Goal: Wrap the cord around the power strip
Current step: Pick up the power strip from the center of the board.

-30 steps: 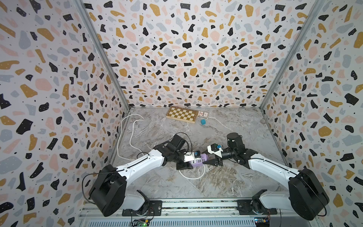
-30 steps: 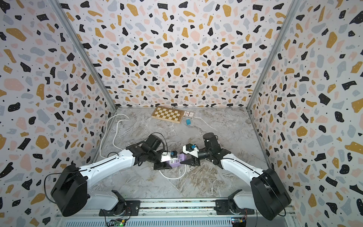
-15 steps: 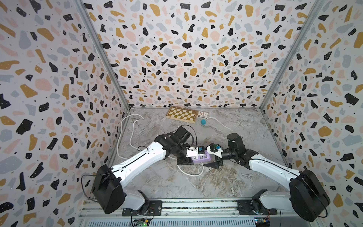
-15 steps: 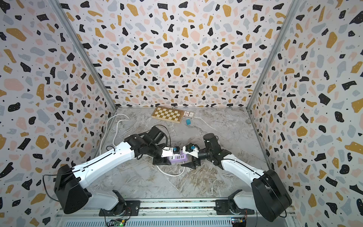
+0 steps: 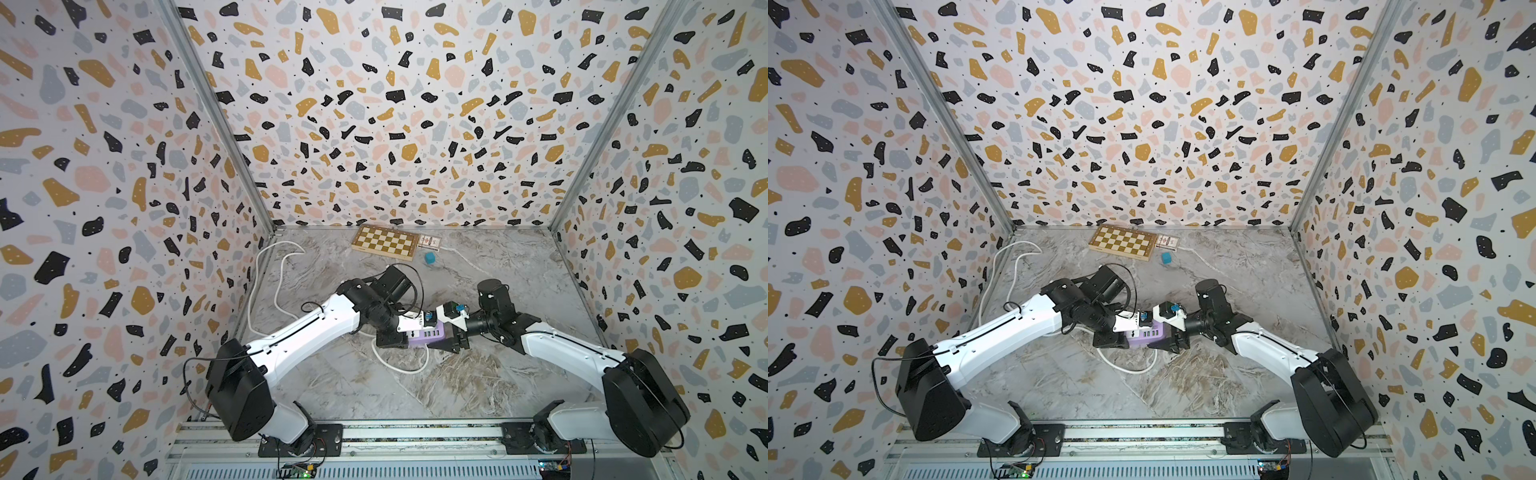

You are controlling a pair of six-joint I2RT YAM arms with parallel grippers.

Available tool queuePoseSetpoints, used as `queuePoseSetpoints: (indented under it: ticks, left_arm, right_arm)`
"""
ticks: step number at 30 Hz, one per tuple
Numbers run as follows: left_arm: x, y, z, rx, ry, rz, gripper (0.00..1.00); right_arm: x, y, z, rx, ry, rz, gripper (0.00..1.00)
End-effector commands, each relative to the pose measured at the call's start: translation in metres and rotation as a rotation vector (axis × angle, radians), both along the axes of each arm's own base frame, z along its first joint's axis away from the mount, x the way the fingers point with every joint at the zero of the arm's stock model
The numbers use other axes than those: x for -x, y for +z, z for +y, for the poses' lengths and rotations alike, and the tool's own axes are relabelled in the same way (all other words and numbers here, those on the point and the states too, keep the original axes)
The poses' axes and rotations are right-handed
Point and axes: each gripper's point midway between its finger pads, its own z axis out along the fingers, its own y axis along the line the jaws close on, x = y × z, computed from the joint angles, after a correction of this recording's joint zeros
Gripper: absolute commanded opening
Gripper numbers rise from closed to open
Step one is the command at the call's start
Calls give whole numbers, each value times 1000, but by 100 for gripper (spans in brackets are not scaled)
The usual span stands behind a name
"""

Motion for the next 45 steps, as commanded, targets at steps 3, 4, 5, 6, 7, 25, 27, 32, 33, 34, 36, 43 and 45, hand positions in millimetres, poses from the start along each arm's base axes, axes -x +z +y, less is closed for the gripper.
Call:
queuePoseSetpoints:
  ticks: [3, 4, 5, 6, 7, 25, 27, 32, 33, 34, 36, 43, 45]
  left_arm:
    - [-7, 8, -5, -28, -12, -43, 6]
    - [-8, 7, -5, -34, -9, -42, 6]
    - [-9, 8, -6, -37, -8, -47, 6]
    - [-10, 9, -7, -36, -6, -53, 6]
    - [-10, 10, -8, -35, -8, -55, 7]
    - [-17, 25, -7, 63, 26, -185, 68]
    - [-18, 20, 0, 79, 32, -201, 72]
    - [-17, 22, 7, 195, 43, -194, 78]
    - [-18, 23, 7, 230, 44, -192, 78]
    - [-18, 25, 7, 264, 45, -195, 79]
    - [-20, 26, 7, 329, 55, -197, 79]
    - [-15, 24, 4, 425, 33, -147, 75]
    - [-12, 30, 0, 460, 16, -126, 68]
  right_arm:
    - [0, 26, 9, -73, 42, 7, 73]
    - [-1, 28, 10, -77, 43, 0, 72]
    - [1, 27, 11, -76, 50, -2, 72]
    - [1, 28, 11, -76, 51, -4, 70]
    - [1, 27, 12, -76, 53, 1, 68]
    - [3, 30, 6, -83, 50, -35, 16]
    - [3, 34, 3, -93, 53, -39, 15]
    - [9, 37, 0, -89, 80, -33, 14]
    - [11, 38, 0, -90, 85, -33, 14]
    - [11, 39, 0, -94, 85, -38, 14]
    - [12, 42, -1, -98, 89, -43, 14]
    - [15, 47, -2, -100, 102, -54, 14]
    - [15, 45, -1, -95, 103, -49, 14]
